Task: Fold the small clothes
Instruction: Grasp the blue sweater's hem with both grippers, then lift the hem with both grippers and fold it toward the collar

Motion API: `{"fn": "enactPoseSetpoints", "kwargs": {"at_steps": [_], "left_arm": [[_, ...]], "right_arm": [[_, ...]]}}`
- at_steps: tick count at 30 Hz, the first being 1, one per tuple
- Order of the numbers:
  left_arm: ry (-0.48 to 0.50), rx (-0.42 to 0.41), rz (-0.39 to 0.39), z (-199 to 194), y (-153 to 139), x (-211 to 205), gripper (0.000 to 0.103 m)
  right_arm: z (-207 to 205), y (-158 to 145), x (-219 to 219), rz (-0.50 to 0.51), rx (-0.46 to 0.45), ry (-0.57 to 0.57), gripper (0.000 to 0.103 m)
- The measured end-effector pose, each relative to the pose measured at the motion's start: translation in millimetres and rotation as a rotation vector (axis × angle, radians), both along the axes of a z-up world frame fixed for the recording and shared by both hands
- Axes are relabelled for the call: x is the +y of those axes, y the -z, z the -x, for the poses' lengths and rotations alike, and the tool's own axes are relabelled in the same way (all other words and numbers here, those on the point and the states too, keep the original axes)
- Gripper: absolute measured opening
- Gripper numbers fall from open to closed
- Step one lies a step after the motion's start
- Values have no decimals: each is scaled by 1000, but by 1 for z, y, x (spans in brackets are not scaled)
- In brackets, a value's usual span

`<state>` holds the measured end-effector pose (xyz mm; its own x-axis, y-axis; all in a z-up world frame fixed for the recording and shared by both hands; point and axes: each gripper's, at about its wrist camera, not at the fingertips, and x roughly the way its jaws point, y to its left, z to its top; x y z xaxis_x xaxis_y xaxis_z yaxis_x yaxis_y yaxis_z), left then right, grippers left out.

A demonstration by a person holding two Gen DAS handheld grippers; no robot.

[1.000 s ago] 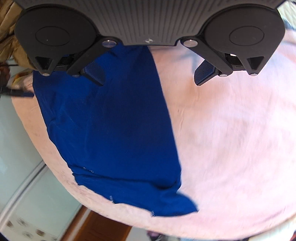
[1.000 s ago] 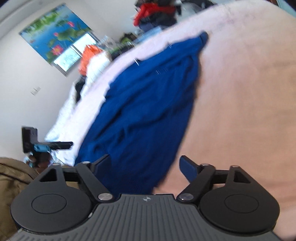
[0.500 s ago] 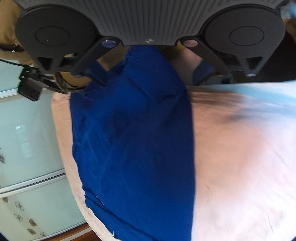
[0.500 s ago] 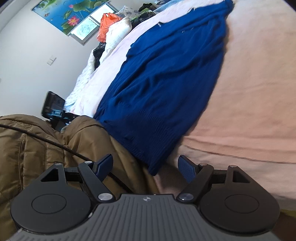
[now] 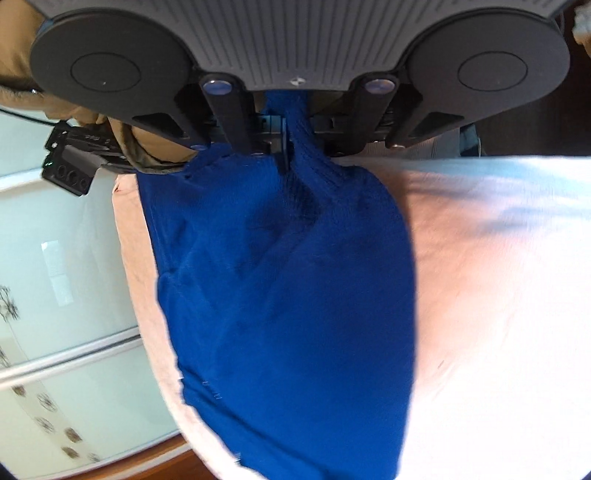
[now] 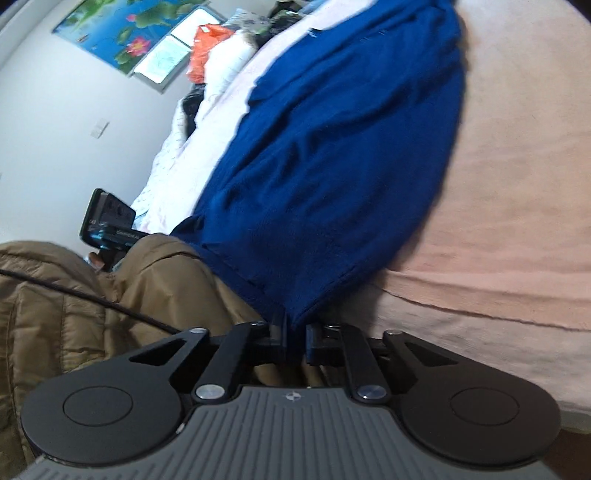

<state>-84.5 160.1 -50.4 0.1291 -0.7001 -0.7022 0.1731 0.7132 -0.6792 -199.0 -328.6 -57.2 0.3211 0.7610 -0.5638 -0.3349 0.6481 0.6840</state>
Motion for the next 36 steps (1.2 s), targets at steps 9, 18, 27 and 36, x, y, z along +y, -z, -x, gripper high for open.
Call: {"fn": "enactPoseSetpoints", "kwargs": {"at_steps": [9, 18, 27, 36], "left_arm": [[-22, -200, 2, -10, -51, -6, 9], [-135, -357, 23, -30, -85, -1, 9], [-265, -481, -25, -98, -113, -22, 9], [-397, -517, -49, -159, -123, -37, 9]], "right_arm": [[1, -64, 2, 42, -204, 19, 11], [-19, -87, -1, 18, -286, 124, 11], [-73, -114, -16, -40, -419, 233, 11], [-165, -117, -20, -44, -471, 364, 11]]}}
